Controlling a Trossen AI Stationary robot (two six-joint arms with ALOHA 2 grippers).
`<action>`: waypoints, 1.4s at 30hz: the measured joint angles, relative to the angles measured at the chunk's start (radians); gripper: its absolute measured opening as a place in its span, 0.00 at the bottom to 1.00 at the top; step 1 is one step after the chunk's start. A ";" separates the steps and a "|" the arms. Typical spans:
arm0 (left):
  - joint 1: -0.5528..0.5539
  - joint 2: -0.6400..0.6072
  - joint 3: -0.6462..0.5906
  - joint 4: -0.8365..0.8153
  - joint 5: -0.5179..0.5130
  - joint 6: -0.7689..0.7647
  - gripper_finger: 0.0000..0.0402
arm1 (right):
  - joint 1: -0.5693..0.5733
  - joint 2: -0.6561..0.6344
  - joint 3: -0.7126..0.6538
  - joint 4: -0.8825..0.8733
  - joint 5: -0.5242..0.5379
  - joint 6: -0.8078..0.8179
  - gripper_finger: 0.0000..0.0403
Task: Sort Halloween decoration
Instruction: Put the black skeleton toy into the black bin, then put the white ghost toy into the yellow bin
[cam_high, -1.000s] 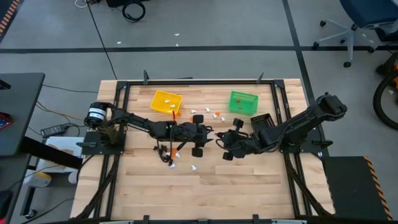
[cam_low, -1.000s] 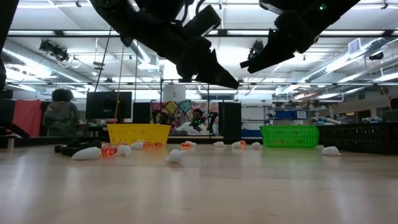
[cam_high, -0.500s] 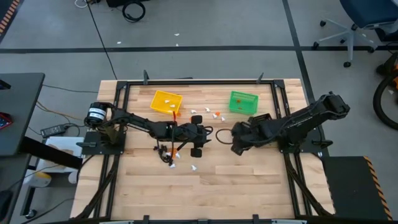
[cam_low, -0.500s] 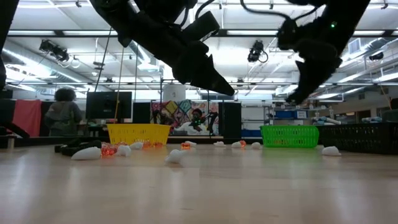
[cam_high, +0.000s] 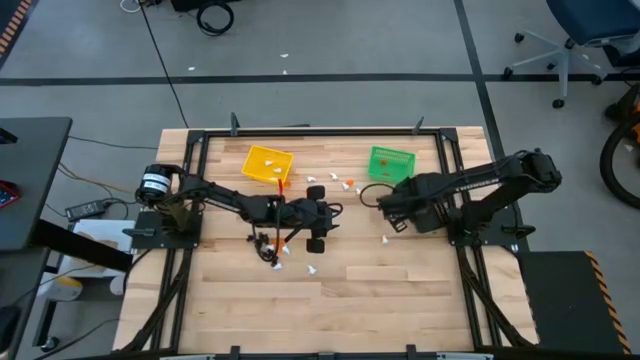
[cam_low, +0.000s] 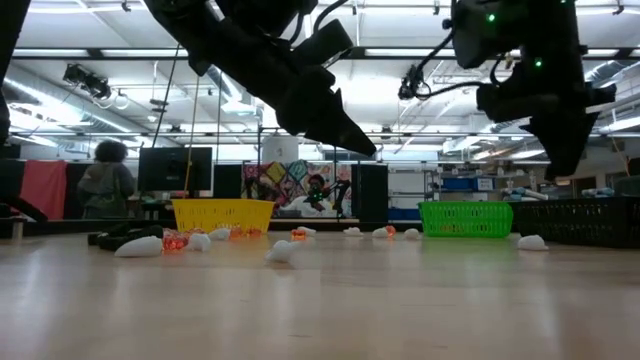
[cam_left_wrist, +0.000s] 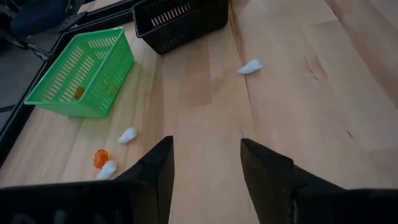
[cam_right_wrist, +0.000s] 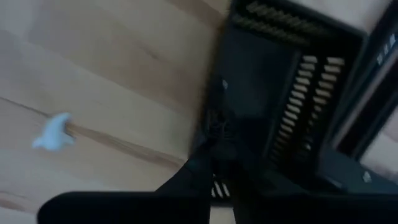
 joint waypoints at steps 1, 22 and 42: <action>-0.001 0.000 0.000 0.000 0.000 0.000 0.40 | -0.011 0.000 0.000 -0.010 -0.012 0.000 0.12; -0.041 -0.007 -0.160 0.241 0.092 0.067 0.40 | 0.046 -0.033 0.000 0.060 0.071 -0.078 0.31; -0.090 -0.248 -0.374 0.176 0.088 -0.092 0.40 | 0.542 0.201 -0.130 0.613 0.607 0.207 0.36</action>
